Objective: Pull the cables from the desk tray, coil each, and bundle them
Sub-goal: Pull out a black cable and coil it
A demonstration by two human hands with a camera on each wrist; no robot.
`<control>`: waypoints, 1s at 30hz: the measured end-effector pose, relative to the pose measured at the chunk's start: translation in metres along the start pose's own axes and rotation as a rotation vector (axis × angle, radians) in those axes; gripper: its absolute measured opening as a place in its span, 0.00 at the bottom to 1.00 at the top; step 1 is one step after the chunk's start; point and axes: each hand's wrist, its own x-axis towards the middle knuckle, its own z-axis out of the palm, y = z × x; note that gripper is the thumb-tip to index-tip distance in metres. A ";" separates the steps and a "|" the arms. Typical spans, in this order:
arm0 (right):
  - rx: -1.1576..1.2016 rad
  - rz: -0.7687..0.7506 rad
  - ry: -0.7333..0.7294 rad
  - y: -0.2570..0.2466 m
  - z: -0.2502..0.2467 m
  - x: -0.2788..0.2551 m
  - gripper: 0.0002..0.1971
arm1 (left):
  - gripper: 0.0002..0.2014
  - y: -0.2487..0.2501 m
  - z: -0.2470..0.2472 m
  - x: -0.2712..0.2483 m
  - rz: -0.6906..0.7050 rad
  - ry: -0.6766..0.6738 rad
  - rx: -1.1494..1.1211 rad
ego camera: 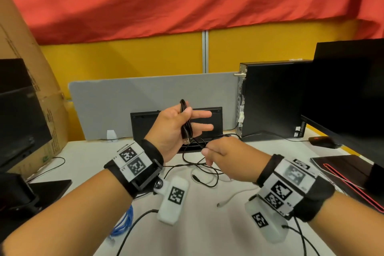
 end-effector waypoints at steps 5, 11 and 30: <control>-0.046 -0.072 0.127 -0.007 -0.026 -0.002 0.14 | 0.09 -0.003 0.000 -0.002 -0.039 -0.039 0.312; -0.156 -0.146 0.197 -0.004 -0.048 0.003 0.08 | 0.13 -0.008 0.010 -0.008 -0.133 -0.100 0.705; -0.447 0.023 0.294 0.034 -0.031 0.014 0.11 | 0.19 -0.014 -0.019 -0.007 -0.366 0.108 0.799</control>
